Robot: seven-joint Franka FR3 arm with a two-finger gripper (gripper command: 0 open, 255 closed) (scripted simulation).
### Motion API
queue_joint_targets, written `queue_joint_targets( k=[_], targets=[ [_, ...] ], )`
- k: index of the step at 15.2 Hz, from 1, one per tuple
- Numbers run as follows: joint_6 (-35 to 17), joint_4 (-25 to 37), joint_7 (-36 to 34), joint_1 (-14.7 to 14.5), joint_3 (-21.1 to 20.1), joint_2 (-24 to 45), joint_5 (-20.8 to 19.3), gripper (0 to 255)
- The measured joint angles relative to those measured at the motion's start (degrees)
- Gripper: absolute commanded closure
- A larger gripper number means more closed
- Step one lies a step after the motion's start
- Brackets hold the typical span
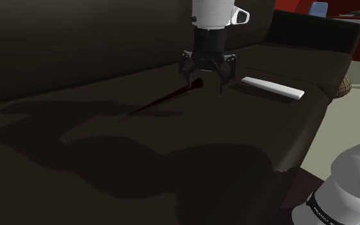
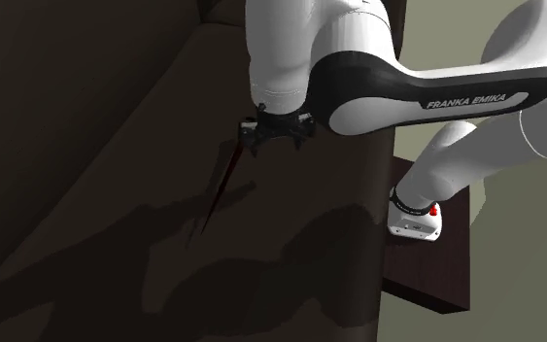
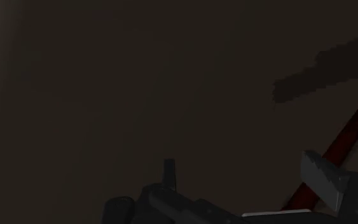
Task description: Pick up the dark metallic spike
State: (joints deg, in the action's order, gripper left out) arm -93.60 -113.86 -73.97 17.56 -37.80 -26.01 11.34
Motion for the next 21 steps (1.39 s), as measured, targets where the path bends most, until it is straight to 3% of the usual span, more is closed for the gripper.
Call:
queue_joint_targets(
  k=[3,5,7,8,15,16,21],
  targets=[
    [2.3,10.0,-15.5,4.8,-8.6,9.6,-4.8,0],
    [4.4,16.8,-26.9,7.0,-14.6,17.6,-10.2,0],
    [7.5,24.1,-38.5,6.8,-19.3,27.3,-17.7,0],
    [7.8,25.4,-41.5,6.2,-19.7,29.7,-19.7,0],
    [3.2,20.6,-43.8,6.4,-19.4,29.7,-19.8,0],
    [2.9,20.3,-43.8,6.4,-19.4,29.7,-19.8,255],
    [2.6,20.2,-43.9,6.4,-19.4,29.8,-19.9,255]
  ],
)
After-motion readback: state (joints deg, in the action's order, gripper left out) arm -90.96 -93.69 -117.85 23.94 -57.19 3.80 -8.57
